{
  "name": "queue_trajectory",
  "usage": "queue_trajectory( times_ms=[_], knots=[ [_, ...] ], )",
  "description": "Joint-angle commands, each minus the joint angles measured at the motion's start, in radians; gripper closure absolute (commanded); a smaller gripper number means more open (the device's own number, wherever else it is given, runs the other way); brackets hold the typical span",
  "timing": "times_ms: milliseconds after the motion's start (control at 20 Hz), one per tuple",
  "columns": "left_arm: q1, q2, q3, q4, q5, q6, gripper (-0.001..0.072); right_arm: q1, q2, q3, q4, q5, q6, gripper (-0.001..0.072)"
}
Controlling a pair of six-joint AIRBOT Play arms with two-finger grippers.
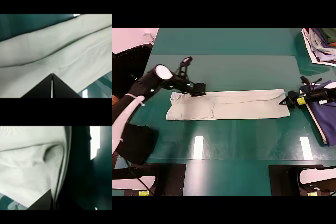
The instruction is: Fold the shirts.
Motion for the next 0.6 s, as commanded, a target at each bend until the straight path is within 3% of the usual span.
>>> queue_trajectory(
  times_ms=[0, 250, 550],
  knots=[
    [-0.104, -0.1, 0.08, -0.024, 0.054, -0.019, 0.0678, 0.039, 0.059, 0.09, 0.026, 0.059, -0.018, 0.0698],
    [-0.22, -0.276, 0.237, -0.023, 0.044, -0.058, 0.0678, 0.115, 0.203, 0.273, 0.143, 0.108, 0.021, 0.0698],
    [-0.291, -0.381, 0.311, -0.033, 0.055, -0.081, 0.0678, 0.293, 0.209, 0.436, 0.256, 0.105, 0.069, 0.0698]
  ],
)
